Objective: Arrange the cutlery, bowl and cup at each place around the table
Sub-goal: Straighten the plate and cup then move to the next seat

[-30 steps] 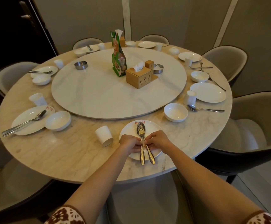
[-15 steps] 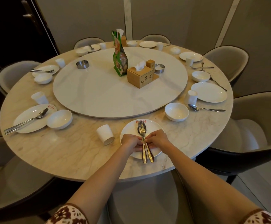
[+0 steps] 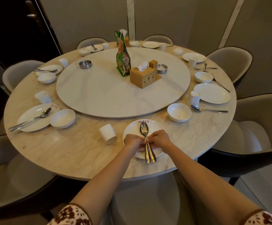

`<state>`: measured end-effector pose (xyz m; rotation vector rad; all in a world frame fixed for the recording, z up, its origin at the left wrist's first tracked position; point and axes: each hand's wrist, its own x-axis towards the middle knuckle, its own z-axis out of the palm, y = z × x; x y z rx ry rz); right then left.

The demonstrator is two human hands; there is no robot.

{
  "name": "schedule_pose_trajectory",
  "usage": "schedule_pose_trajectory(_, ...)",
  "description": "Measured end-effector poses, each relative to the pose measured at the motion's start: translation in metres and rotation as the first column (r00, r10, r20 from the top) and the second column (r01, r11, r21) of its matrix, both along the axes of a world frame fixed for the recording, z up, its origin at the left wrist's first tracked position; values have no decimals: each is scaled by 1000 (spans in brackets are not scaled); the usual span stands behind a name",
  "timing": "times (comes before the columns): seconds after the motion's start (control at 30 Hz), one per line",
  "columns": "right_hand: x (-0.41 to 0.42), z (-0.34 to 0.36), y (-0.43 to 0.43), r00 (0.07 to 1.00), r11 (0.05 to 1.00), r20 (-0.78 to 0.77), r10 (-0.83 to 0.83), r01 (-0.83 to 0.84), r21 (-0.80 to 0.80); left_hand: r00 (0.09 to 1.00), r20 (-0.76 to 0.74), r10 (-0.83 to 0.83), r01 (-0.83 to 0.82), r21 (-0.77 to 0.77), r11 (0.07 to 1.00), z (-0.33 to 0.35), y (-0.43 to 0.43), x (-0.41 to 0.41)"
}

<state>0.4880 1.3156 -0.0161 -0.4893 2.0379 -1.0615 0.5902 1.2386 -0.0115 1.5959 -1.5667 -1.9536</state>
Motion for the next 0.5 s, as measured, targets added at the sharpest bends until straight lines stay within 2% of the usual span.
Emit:
schedule_pose_trajectory(0.17, 1, 4, -2, 994, 997, -102, 50, -44, 61, 999, 25, 27, -23, -159, 987, 6, -11, 9)
schedule_pose_trajectory(0.27, 7, 9, -6, 918, 983, -376, 127, -64, 175, 997, -28, 77, -82, -277, 957, 15, -26, 22)
schedule_pose_trajectory(0.4, 45, 25, -9, 749, 985, -640, 172, -144, 96, 977, -34, 211, -195, -547, 814, 30, -51, 43)
schedule_pose_trajectory(0.5, 84, 19, -13, 666, 940, -695, 273, -338, 45, 968, 90, 235, -99, -721, 685, 37, -71, 60)
